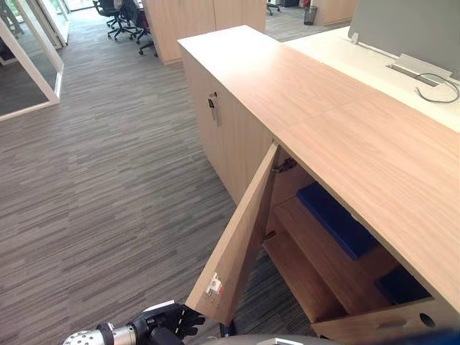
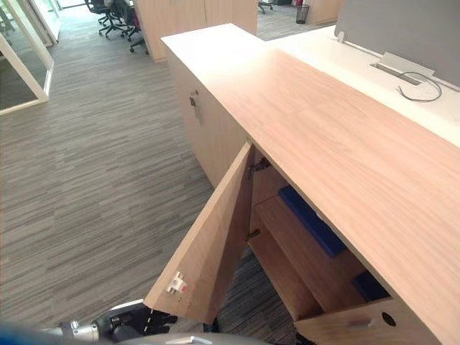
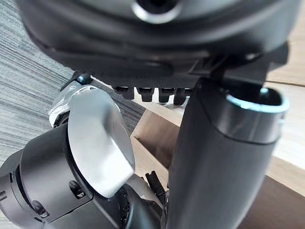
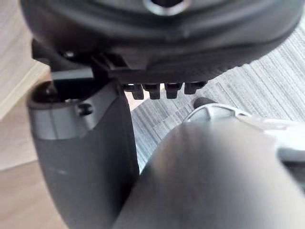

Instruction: Walk over to the cabinet, pick up the folder, carry it to the office cabinet, place the folder inside the office cabinet, then close the office cabinet door

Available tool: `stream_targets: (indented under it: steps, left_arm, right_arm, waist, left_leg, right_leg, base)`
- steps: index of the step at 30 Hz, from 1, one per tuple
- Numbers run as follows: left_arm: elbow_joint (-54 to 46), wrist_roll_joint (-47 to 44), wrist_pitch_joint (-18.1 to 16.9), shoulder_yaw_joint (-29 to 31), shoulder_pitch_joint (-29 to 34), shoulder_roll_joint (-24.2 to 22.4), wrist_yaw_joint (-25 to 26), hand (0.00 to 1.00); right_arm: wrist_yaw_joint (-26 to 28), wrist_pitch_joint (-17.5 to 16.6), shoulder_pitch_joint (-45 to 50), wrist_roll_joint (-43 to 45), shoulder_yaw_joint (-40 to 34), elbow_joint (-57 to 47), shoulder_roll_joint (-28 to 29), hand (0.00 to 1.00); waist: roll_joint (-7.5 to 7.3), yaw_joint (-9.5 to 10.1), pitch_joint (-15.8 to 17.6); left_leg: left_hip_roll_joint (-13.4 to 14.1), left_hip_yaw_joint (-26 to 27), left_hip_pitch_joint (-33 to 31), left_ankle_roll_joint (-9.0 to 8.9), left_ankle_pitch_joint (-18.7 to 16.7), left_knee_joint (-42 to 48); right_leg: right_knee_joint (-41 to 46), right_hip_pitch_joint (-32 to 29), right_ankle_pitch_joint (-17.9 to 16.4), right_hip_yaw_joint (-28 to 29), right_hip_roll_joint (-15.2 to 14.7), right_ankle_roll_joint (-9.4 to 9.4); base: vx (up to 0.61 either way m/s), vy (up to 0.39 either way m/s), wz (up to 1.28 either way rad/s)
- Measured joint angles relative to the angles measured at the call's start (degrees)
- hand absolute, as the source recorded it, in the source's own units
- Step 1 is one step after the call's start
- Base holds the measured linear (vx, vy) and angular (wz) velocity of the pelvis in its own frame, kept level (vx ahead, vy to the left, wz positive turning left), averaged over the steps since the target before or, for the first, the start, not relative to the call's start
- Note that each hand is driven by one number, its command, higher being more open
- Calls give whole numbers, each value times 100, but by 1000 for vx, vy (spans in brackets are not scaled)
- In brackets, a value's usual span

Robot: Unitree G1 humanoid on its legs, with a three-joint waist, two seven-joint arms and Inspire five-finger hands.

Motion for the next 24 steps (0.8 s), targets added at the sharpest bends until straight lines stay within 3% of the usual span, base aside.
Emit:
stream_targets:
  steps: [6,12,14,19,22,24]
  left_arm:
    - [5,71,1,-1,267,-301,-116,100]
    - [22,508,1,-99,218,-695,-202,100]
    - [48,722,1,-458,-157,-835,-132,100]
    - [231,1629,-33,-1110,-1330,-973,-199,100]
    - [211,2710,-354,-1526,-2088,-1059,-486,100]
    - [-124,3372,-1026,-1712,-2566,-1261,-544,100]
  right_arm:
    - [-36,469,393,-13,-2067,104,-171,100]
    - [-59,622,549,247,-2515,277,-86,100]
    - [-46,696,563,306,-2606,351,-4,100]
    - [-76,803,611,533,-2557,373,165,100]
    - [-82,828,631,565,-2481,349,131,100]
    - [-80,862,621,563,-2276,347,141,100]
  waist:
    - [-31,-200,6]
    - [-36,-561,4]
    - [-27,-764,-3]
    - [-8,-1006,-11]
    - [46,-1038,-40]
    - [52,-1004,-48]
  left_leg:
    - [18,326,175,19,-54,-29]
    - [177,960,183,-12,-95,-27]
    - [224,1175,178,7,-113,-28]
    - [255,1376,127,6,-113,-28]
    - [224,1388,95,7,-113,-28]
    - [189,1371,115,8,-114,-28]
  right_leg:
    - [51,-45,4,331,-46,1]
    - [201,-494,68,1076,-27,-17]
    - [206,-617,97,1273,2,-8]
    - [198,-753,213,1402,-6,-13]
    - [210,-808,230,1403,-49,13]
    - [210,-789,278,1398,-80,51]
  base:
    - [-14,-3,-26]
    - [-36,-1,-61]
    - [-60,-14,-55]
    - [-48,-10,-26]
    - [-8,-1,-1]
    - [21,-1,8]
